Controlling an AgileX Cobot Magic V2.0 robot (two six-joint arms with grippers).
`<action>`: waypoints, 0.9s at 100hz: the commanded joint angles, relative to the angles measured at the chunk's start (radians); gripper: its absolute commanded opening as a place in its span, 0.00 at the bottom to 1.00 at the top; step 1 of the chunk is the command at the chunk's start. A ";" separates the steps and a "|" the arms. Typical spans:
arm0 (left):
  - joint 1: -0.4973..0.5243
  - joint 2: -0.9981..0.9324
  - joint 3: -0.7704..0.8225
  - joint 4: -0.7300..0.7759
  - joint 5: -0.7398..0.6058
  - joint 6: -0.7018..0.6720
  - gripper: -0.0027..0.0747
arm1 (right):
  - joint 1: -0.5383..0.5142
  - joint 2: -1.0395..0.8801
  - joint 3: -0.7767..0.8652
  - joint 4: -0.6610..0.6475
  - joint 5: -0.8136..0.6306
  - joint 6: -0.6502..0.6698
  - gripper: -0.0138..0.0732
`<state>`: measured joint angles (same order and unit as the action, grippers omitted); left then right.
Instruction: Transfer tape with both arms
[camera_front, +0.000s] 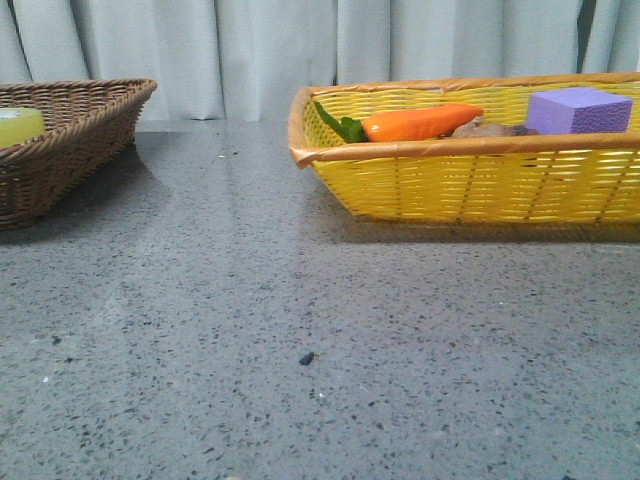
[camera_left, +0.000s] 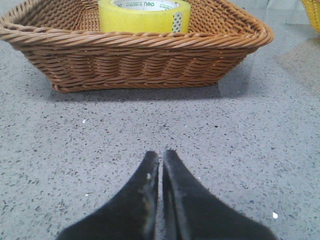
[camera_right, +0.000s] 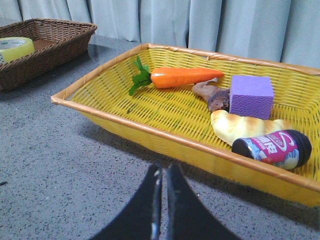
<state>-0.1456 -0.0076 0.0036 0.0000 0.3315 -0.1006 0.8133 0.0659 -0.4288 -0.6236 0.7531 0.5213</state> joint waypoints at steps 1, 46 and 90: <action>0.001 -0.028 0.009 0.000 -0.048 -0.010 0.01 | -0.007 0.008 -0.022 -0.044 -0.067 -0.003 0.08; 0.001 -0.028 0.009 0.000 -0.048 -0.010 0.01 | -0.007 0.008 -0.011 -0.044 -0.067 -0.003 0.08; 0.001 -0.028 0.009 0.000 -0.048 -0.010 0.01 | -0.305 0.008 0.130 0.010 -0.445 -0.031 0.08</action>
<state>-0.1456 -0.0076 0.0036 0.0000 0.3315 -0.1013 0.6001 0.0659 -0.2947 -0.6251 0.5603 0.5196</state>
